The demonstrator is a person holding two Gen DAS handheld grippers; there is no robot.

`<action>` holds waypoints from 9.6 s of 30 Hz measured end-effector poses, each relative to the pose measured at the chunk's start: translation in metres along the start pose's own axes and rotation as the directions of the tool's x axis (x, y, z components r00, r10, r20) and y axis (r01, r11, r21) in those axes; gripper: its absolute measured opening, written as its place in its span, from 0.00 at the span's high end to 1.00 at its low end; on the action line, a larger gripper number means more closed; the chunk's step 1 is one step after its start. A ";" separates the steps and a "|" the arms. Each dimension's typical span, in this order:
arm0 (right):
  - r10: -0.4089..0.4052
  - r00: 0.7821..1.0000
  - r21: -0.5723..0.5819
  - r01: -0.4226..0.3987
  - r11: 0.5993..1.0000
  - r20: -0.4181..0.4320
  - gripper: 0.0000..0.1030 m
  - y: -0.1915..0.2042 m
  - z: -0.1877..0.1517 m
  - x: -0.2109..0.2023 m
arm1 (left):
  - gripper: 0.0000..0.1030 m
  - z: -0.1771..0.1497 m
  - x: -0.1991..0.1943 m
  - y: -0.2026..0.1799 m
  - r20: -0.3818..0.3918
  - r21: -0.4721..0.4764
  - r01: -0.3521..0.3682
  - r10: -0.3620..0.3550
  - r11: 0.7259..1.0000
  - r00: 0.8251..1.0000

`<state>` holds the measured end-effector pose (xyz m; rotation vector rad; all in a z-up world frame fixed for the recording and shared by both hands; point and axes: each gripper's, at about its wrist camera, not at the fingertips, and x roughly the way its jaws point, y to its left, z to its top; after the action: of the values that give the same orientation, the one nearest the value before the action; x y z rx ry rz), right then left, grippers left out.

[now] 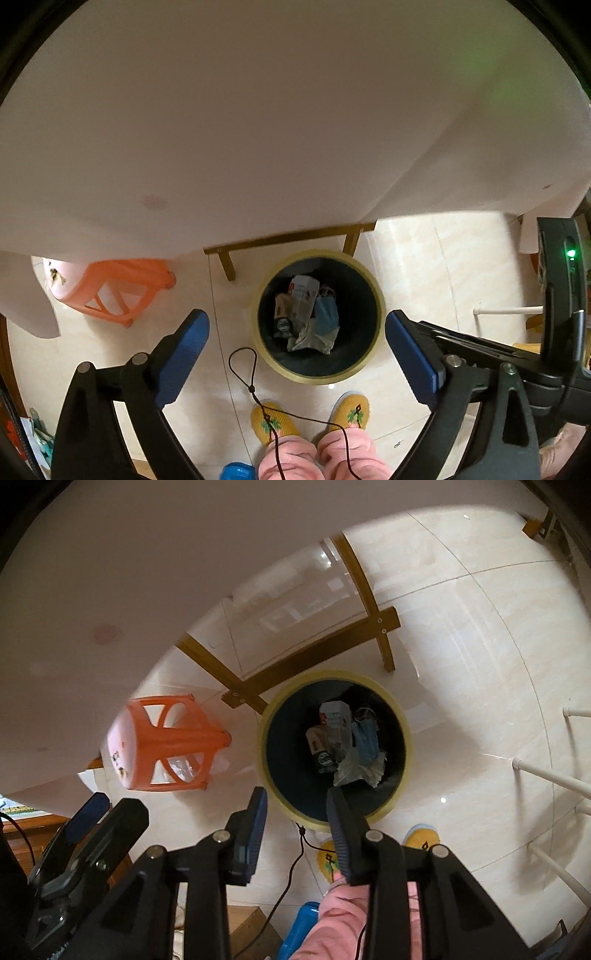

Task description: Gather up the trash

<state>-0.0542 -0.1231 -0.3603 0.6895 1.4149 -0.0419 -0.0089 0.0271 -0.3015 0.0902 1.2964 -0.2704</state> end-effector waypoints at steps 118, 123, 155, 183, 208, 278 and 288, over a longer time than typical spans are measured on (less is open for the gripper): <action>-0.390 0.906 0.199 0.357 0.913 0.162 0.07 0.212 0.255 -0.164 | 0.01 0.364 -0.143 0.084 0.053 0.046 0.157 -0.159 0.987 0.986; -0.381 0.897 0.169 0.350 0.922 0.223 0.08 0.206 0.269 -0.181 | 0.01 0.383 -0.124 0.064 0.040 0.008 0.166 -0.166 0.986 0.985; -0.314 0.900 0.044 0.316 0.948 0.302 0.08 0.180 0.331 -0.196 | 0.38 0.412 -0.040 0.010 0.008 -0.146 -0.004 0.005 0.989 1.000; -0.098 0.932 0.152 0.047 0.987 0.349 0.08 0.175 0.154 -0.246 | 0.39 0.245 -0.166 0.019 0.057 0.198 0.059 -0.072 0.978 0.996; 0.075 0.946 0.119 -0.118 0.986 0.314 0.08 0.054 -0.034 -0.278 | 0.39 0.035 -0.225 -0.060 0.065 0.210 0.047 -0.062 0.976 0.996; 0.163 0.985 0.323 -0.170 0.931 0.048 0.04 -0.068 -0.009 0.057 | 0.02 -0.002 0.075 -0.053 -0.037 0.482 -0.100 0.134 0.871 0.990; 0.155 0.986 0.341 -0.167 0.925 0.063 0.04 -0.057 -0.039 0.012 | 0.02 -0.016 0.033 -0.052 -0.085 0.485 -0.041 0.094 0.873 0.992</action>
<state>-0.1105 -0.1464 -0.3945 1.0896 1.3246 -0.1764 -0.0284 -0.0244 -0.3325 0.5834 1.3034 -0.5333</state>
